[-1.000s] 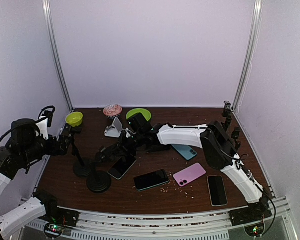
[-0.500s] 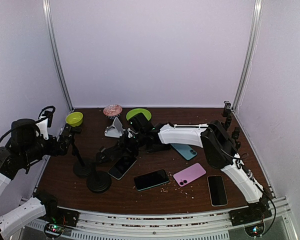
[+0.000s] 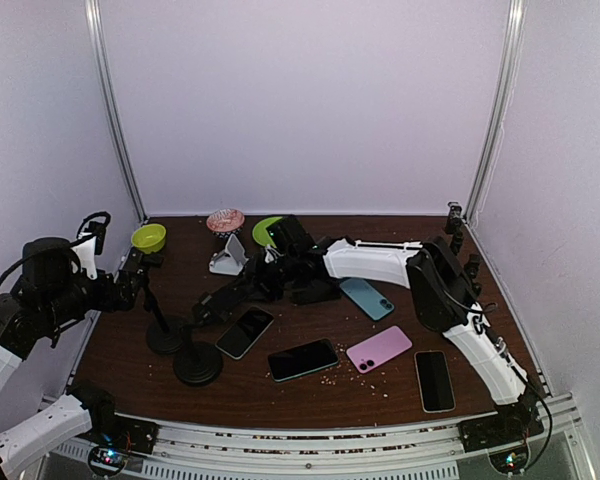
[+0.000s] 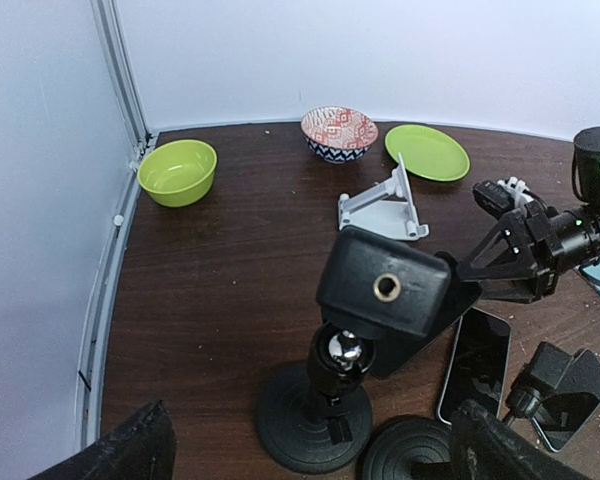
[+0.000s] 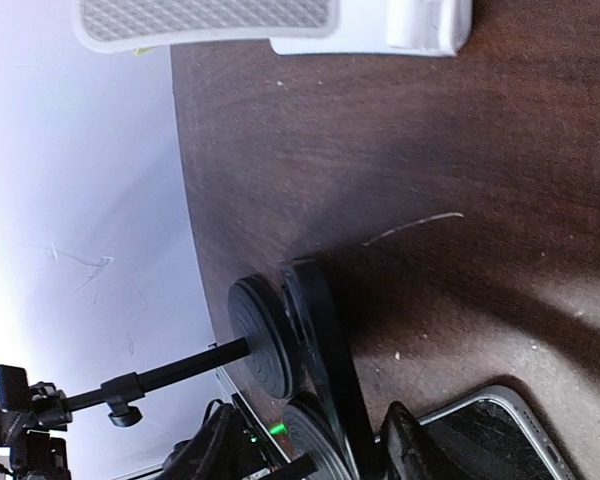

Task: Remove the phone from the phone stand

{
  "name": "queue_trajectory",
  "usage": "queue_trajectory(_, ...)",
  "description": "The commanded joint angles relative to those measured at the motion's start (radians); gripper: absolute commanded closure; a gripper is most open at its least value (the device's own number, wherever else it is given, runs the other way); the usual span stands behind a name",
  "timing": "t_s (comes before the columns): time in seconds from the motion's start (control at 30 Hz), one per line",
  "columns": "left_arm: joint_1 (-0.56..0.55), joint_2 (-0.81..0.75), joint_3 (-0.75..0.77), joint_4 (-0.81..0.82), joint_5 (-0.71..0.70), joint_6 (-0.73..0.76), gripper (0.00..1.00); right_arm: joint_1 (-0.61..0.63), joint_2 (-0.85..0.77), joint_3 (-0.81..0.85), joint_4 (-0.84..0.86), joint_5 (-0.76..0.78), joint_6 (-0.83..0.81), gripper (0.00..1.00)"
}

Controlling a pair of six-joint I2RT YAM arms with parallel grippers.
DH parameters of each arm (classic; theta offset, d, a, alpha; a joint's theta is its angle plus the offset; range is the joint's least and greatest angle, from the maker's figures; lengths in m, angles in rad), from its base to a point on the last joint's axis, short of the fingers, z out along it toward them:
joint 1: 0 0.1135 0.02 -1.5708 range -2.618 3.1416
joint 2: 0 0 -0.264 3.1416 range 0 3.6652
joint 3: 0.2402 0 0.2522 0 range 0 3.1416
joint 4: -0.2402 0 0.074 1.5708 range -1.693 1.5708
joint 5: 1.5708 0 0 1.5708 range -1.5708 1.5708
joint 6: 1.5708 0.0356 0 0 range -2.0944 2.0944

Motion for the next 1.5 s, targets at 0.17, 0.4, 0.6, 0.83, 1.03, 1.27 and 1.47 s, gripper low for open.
queue_trajectory(0.17,0.005,0.001,0.010,0.022,0.000,0.013,0.02,-0.022,0.001,0.056,0.002,0.029,-0.002,0.52)
queue_trajectory(0.4,0.005,0.002,0.009,0.021,-0.001,0.013,0.02,-0.047,-0.042,0.043,-0.046,0.055,-0.050,0.52)
queue_trajectory(0.6,0.005,0.002,0.009,0.022,-0.002,0.013,0.02,-0.066,-0.084,0.033,-0.086,0.074,-0.090,0.52)
queue_trajectory(0.83,0.005,0.002,0.009,0.020,-0.008,0.021,0.02,-0.077,-0.199,0.034,-0.216,0.145,-0.237,0.52)
queue_trajectory(1.03,0.004,-0.006,-0.001,0.042,-0.043,0.018,0.02,-0.081,-0.425,-0.034,-0.351,0.282,-0.485,0.50)
queue_trajectory(1.27,0.004,0.051,-0.005,0.157,-0.167,0.020,0.02,-0.094,-0.754,-0.265,-0.402,0.505,-0.769,0.50)
queue_trajectory(1.47,0.006,0.173,-0.036,0.373,-0.312,0.074,0.02,-0.127,-1.047,-0.516,-0.360,0.672,-0.970,0.50)
